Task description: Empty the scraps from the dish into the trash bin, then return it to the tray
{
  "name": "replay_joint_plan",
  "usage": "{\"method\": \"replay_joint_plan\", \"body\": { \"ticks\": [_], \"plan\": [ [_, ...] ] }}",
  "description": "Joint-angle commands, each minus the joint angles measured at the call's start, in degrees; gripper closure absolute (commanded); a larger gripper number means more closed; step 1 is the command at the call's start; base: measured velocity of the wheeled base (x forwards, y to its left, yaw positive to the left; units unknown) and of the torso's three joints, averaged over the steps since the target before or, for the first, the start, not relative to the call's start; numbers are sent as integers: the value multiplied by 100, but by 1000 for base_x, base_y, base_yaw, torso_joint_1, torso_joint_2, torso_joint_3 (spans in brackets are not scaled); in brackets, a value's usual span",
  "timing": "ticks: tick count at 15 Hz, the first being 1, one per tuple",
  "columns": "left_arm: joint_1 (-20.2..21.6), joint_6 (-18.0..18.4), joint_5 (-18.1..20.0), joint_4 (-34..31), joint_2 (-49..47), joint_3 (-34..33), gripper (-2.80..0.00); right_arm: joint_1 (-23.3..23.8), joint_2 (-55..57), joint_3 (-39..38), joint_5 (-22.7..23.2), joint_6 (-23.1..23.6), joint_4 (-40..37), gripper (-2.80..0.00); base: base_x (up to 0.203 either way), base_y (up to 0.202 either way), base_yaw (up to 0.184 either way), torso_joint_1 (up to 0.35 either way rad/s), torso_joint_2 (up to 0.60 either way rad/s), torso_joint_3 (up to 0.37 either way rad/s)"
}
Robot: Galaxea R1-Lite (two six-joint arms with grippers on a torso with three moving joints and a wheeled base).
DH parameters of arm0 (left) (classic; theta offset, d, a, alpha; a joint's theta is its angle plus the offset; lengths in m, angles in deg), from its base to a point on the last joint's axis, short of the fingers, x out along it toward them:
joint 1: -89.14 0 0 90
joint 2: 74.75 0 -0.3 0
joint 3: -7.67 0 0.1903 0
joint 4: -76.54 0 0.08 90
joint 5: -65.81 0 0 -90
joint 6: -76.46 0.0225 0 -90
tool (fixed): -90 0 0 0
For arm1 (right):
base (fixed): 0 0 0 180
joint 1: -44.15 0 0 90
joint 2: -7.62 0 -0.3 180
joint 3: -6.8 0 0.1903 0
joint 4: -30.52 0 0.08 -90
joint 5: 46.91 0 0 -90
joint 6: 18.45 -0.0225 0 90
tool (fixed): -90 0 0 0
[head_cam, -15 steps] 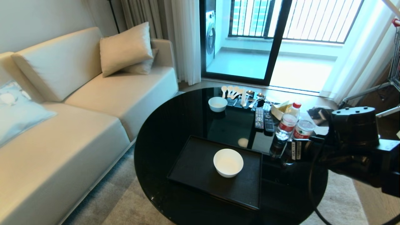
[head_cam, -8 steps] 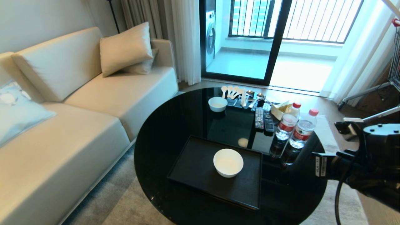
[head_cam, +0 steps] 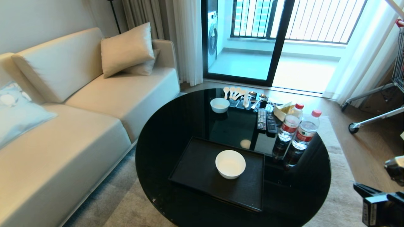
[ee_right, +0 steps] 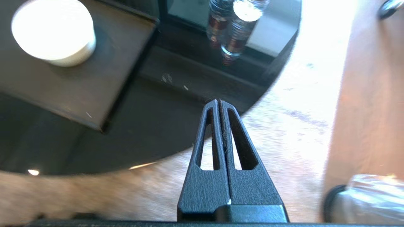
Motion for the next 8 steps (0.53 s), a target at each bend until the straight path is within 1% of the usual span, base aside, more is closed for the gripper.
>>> {"method": "replay_joint_plan", "body": {
  "ticks": [1,2,4,6,8],
  "plan": [
    [0,-5,-5,2,2,0,0,438,-688,-710,27,434,371,0,0,0,0,0,0,0],
    [0,-5,-5,2,2,0,0,711,-999,-784,114,537,385,0,0,0,0,0,0,0],
    [0,-5,-5,2,2,0,0,1308,-1756,-813,555,609,94,0,0,0,0,0,0,0],
    [0,-5,-5,2,2,0,0,1767,-2603,-823,1017,645,-514,0,0,0,0,0,0,0],
    [0,-5,-5,2,2,0,0,2048,-3539,-826,1328,659,-1244,0,0,0,0,0,0,0]
  ]
}}
